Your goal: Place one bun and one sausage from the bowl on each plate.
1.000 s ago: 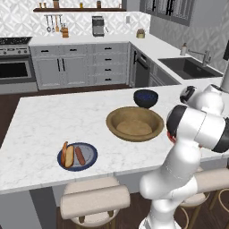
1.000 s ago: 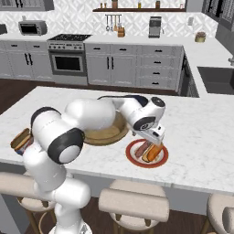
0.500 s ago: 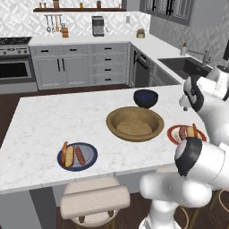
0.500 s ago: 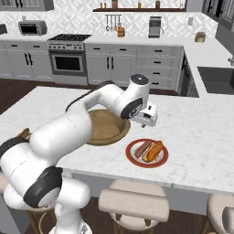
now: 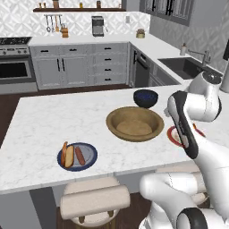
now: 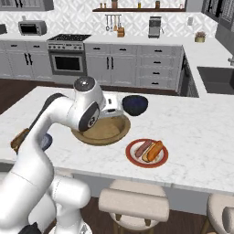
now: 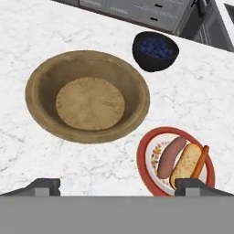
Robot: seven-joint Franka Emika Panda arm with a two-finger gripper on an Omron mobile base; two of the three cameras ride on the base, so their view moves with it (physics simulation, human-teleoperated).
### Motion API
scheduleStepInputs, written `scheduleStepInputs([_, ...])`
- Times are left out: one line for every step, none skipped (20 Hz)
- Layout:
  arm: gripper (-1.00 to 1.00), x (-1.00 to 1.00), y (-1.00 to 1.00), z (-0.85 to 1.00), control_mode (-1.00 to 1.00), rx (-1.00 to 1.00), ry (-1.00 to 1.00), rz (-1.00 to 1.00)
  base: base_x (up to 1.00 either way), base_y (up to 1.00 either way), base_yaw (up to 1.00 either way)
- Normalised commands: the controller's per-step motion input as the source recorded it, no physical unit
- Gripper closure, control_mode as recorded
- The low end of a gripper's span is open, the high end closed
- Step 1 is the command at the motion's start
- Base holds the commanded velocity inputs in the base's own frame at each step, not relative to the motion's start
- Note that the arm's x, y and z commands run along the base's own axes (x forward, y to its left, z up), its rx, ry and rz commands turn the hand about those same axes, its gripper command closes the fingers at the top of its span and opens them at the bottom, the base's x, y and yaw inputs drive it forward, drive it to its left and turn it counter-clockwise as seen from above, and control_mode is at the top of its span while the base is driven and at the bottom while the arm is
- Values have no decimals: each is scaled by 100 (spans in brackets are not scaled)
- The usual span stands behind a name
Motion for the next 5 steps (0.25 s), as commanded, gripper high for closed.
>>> scheduleStepInputs([-100,-63,100,41,-100,-7,-10,5,0,0,0])
scheduleStepInputs([-100,-61,100,26,-100,-1,-5,2,0,0,0])
scheduleStepInputs([-100,-59,100,9,-100,0,0,4,0,0,0])
scheduleStepInputs([-100,-54,100,11,-100,-5,2,0,0,0,0])
scheduleStepInputs([-100,-38,100,0,-100,-2,12,0,0,0,0])
